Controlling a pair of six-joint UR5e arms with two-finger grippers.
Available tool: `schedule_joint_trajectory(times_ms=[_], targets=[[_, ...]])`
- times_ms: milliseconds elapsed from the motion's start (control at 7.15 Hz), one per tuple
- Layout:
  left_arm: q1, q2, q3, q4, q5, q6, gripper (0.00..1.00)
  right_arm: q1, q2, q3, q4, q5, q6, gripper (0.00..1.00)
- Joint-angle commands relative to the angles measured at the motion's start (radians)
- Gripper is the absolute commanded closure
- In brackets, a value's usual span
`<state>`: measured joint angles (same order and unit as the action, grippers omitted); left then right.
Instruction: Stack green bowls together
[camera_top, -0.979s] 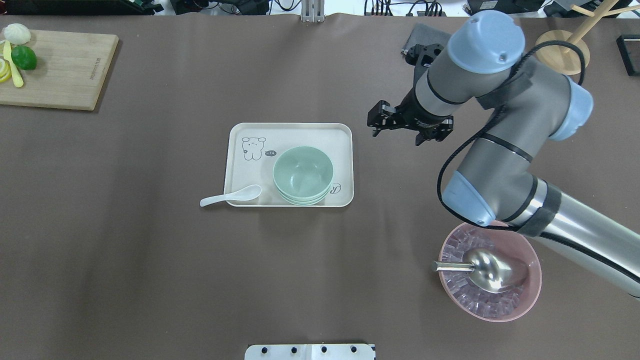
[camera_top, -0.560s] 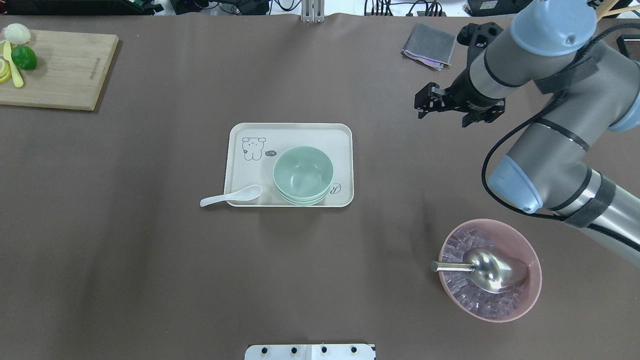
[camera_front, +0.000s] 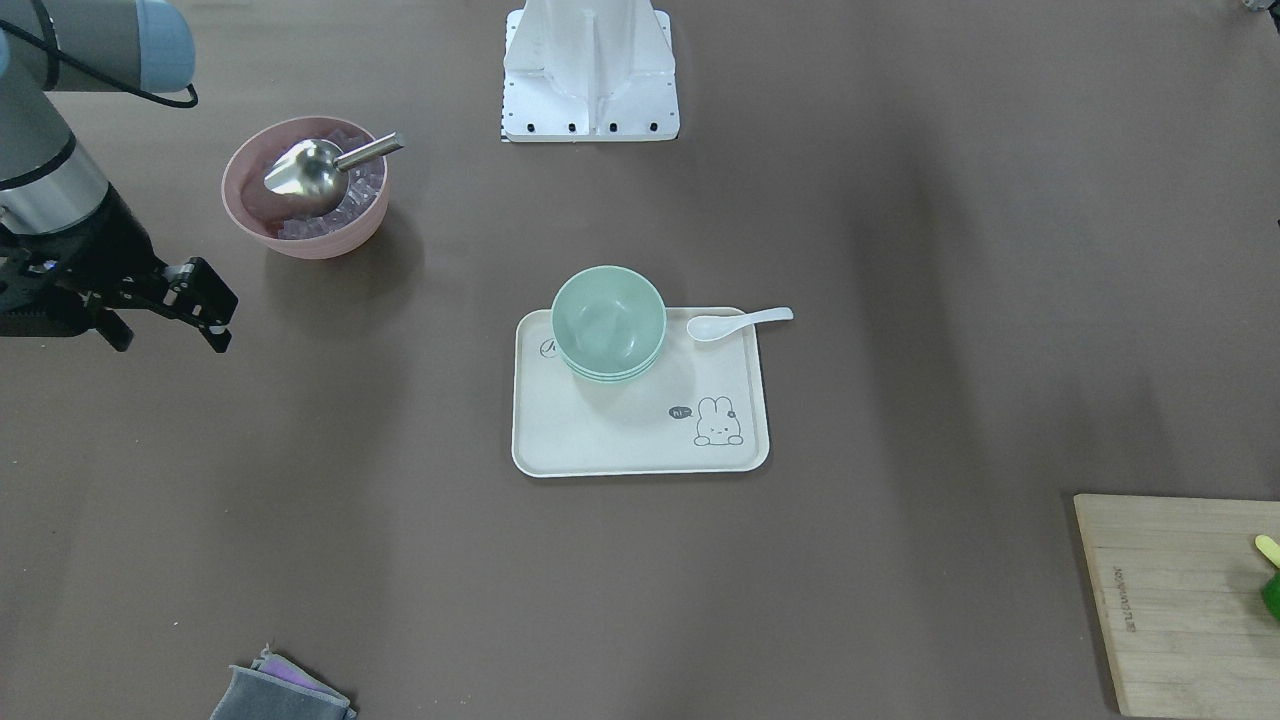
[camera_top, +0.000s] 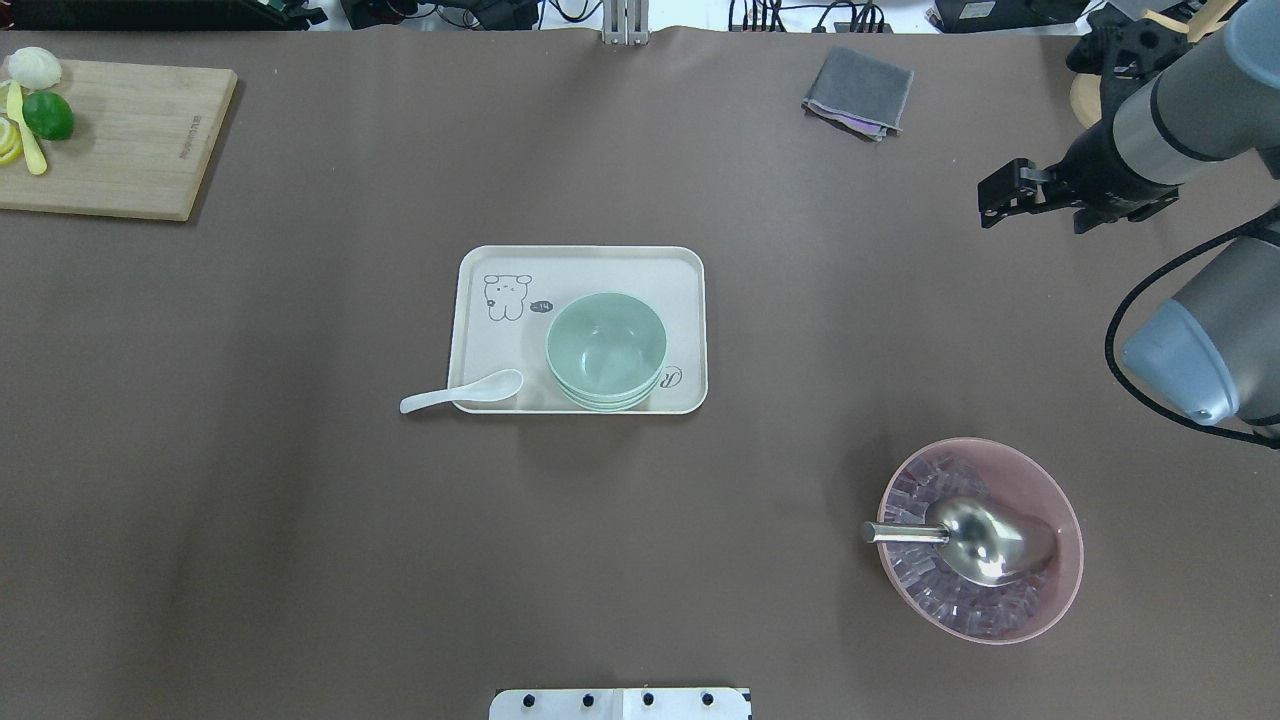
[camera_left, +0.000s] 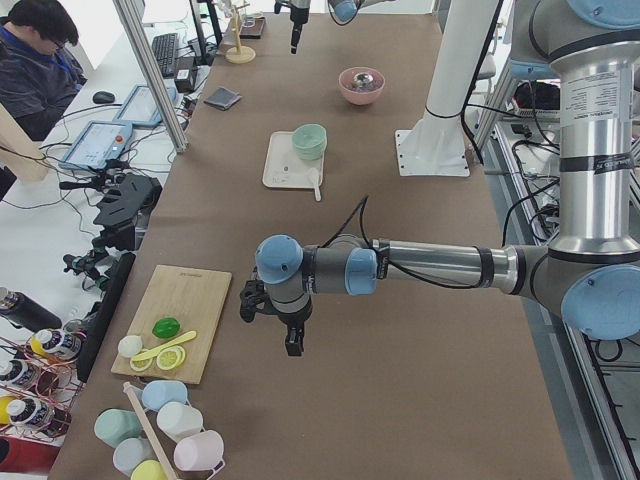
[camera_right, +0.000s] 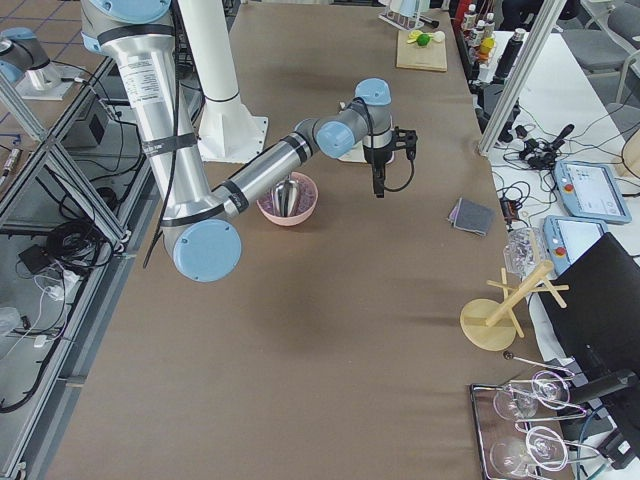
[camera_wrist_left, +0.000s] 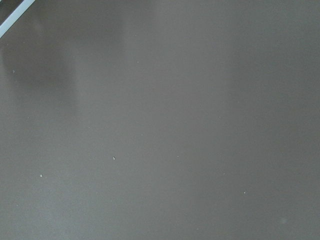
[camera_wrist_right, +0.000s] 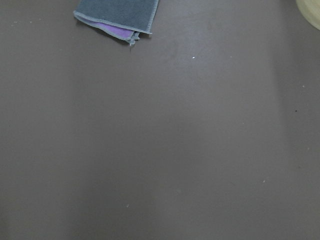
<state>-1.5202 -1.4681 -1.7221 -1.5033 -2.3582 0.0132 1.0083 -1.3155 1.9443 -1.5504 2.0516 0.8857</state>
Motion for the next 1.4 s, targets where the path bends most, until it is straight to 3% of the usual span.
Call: schedule_joint_trajectory(times_ms=[0,280,560,1259], targets=[[0.000,0.000,-0.014,0.000,0.001,0.001,0.02,0.032,-0.037,0.005,0.001,-0.007,-0.007,0.00],[-0.002,0.000,-0.030,0.000,0.002,0.001,0.02,0.035,-0.037,0.002,0.003,-0.013,-0.005,0.00],[-0.002,0.000,-0.030,0.000,0.002,0.002,0.02,0.033,-0.089,0.013,0.013,-0.112,-0.005,0.00],[-0.018,0.002,-0.044,0.002,0.002,0.001,0.02,0.029,-0.076,0.019,0.013,-0.099,-0.007,0.00]])
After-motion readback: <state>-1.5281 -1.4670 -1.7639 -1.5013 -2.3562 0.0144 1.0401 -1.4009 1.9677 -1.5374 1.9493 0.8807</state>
